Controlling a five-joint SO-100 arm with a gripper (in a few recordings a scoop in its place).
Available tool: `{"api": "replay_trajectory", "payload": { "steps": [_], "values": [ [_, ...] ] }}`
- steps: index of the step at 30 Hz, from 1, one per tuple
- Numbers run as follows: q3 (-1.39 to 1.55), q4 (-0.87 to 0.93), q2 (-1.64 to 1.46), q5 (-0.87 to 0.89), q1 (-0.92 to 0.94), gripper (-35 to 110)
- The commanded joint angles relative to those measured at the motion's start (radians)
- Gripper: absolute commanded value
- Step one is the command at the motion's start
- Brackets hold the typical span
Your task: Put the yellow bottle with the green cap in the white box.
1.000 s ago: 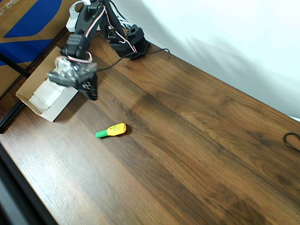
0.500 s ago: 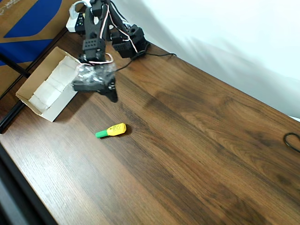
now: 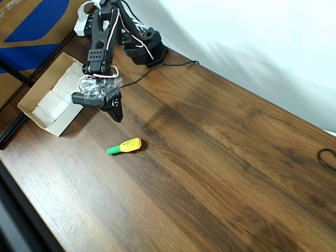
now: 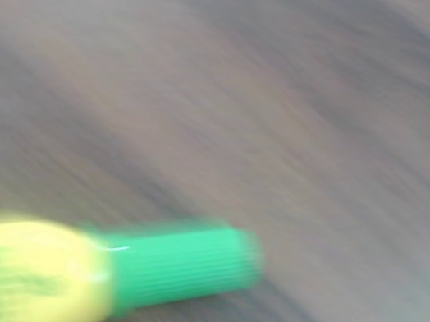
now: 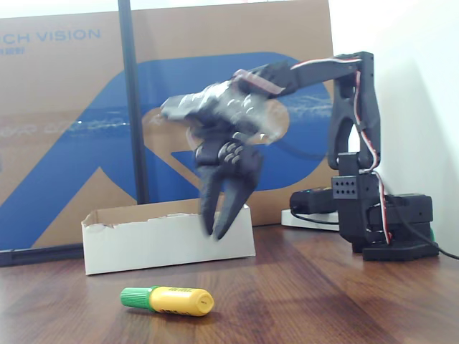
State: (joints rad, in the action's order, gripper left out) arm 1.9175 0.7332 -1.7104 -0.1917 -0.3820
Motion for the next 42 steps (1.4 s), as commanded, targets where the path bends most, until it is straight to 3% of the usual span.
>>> {"api": "replay_trajectory", "payload": {
  "steps": [1,21,28,42],
  "values": [
    [0.018,-0.060,-0.026,-0.017,-0.006,8],
    [-0.278,-0.055,0.144,0.066,-0.031,13],
    [-0.321,-0.144,0.290,0.081,-0.037,16],
    [-0.396,-0.149,0.407,0.091,-0.028,23]
  ]
}}
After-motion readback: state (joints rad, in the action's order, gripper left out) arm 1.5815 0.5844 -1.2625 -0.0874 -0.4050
